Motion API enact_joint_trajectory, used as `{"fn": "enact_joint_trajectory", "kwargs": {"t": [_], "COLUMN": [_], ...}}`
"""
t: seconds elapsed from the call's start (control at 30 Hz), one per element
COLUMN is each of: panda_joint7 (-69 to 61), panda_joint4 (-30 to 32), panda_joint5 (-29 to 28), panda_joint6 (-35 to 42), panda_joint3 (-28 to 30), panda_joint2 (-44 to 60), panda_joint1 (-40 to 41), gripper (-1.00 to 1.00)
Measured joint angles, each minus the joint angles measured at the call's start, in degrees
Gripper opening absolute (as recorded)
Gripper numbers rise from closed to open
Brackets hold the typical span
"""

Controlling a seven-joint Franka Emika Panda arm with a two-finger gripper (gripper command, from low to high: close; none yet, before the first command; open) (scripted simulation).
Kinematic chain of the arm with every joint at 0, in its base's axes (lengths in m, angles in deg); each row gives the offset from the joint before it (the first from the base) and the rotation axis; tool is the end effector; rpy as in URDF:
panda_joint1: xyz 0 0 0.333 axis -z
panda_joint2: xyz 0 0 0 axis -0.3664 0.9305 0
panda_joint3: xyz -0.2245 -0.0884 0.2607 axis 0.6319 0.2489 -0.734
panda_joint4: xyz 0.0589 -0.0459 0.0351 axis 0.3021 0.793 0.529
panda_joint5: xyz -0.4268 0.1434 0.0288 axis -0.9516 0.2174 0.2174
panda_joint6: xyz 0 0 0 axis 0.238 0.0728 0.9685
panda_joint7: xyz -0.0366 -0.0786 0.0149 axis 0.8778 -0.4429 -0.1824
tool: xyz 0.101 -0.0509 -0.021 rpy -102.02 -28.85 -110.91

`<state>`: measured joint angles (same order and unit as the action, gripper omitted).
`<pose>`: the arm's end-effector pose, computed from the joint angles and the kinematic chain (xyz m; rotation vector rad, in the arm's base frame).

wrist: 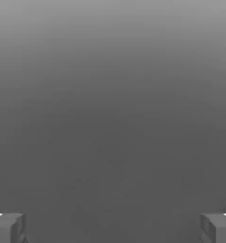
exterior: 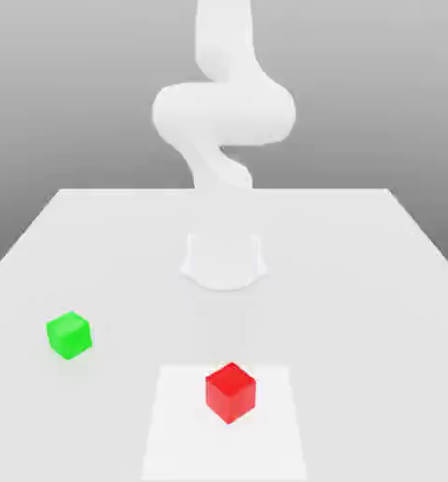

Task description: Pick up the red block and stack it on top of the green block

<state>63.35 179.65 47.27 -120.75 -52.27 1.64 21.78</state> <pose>0.4180 0.0075 0.6811 -2.5755 0.9845 -0.9866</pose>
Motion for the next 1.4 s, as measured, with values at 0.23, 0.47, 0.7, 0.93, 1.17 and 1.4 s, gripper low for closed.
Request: {"fn": "enact_joint_trajectory", "kwargs": {"t": [0.23, 0.47, 0.7, 0.93, 1.17, 1.4], "panda_joint7": [-7.6, -20.0, -36.9, -38.2, -38.1, -37.8], "panda_joint4": [8.7, 17.6, 24.0, 22.9, 22.7, 23.7], "panda_joint5": [-7.1, -7.7, 2.6, 4.0, 3.8, 3.5], "panda_joint6": [-8.6, -17.7, -26.8, -35.5, -37.1, -30.1], "panda_joint3": [-0.7, 1.9, 2.0, 1.7, 1.6, 1.5], "panda_joint2": [15.6, 31.0, 43.2, 53.5, 55.5, 47.2], "panda_joint1": [0.5, -0.8, -2.9, -2.5, -2.4, -2.2], "gripper": [0.0, 0.0, 0.0, 0.0, -1.0, -1.0]}}
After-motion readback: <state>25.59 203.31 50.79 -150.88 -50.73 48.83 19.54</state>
